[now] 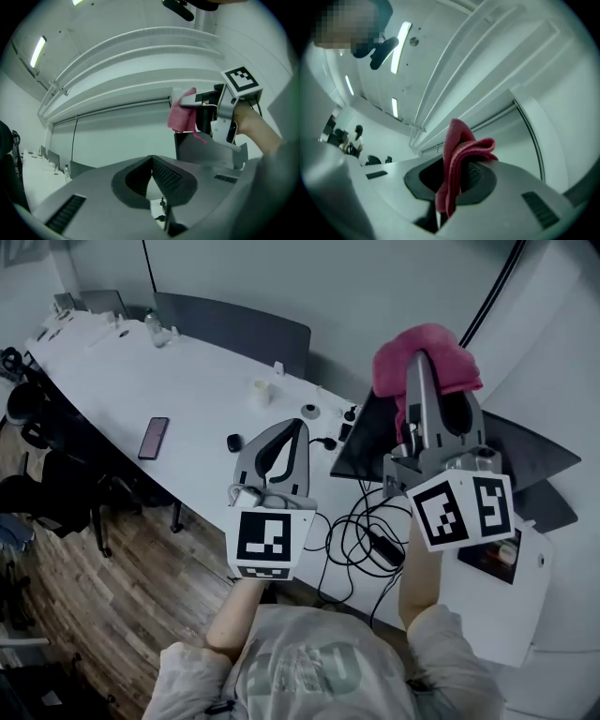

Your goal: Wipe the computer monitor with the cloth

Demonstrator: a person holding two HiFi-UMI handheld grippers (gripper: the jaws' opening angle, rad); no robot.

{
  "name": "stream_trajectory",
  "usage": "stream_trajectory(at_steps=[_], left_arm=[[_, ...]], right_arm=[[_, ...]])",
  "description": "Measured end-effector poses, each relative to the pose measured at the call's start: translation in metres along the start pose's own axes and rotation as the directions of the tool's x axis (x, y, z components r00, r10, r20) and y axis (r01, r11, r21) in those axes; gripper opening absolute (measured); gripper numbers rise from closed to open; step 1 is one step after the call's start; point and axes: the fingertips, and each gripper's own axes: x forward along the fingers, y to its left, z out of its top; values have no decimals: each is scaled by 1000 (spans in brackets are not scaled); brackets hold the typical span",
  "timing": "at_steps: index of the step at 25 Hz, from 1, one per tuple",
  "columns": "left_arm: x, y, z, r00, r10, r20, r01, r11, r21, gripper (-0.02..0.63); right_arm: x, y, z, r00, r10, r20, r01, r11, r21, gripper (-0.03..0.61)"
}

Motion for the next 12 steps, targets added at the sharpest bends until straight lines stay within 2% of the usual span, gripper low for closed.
stream_trajectory(at_steps=[2, 3, 4, 5, 7, 8, 9, 10, 12], left_arm=[[6, -6, 4, 1000, -23, 2, 23, 1000, 4, 15], [9, -8, 6, 999, -32, 3, 32, 999, 5, 15], [11, -10, 7, 999, -38, 3, 38, 999, 5, 15], [12, -12, 7, 999, -43, 4, 43, 999, 4, 15], [13, -14, 6, 999, -49, -1, 49, 999, -2, 15], [13, -15, 3, 999, -51, -6, 51, 999, -6, 15], [13, -16, 1, 999, -53, -11, 53, 999, -11, 15], [13, -17, -1, 998, -53, -17, 53, 998, -15, 15], [12, -19, -4, 998, -51, -25, 51, 999, -18, 15]], right_arm=[[5, -2, 4, 999, 22, -45, -30, 985, -169, 54], [9, 1, 3, 996, 43, -84, -64, 962, -264, 54], [12, 5, -1, 989, 65, -133, -110, 925, -363, 54], [15, 11, -8, 978, 81, -192, -163, 873, -460, 54], [18, 21, -25, 945, 66, -320, -263, 735, -625, 54], [19, 23, -35, 927, 41, -373, -301, 674, -674, 54], [19, 26, -45, 910, 22, -413, -333, 631, -700, 54], [20, 29, -54, 897, 14, -442, -359, 607, -709, 54], [22, 33, -68, 887, 27, -461, -385, 595, -706, 54]])
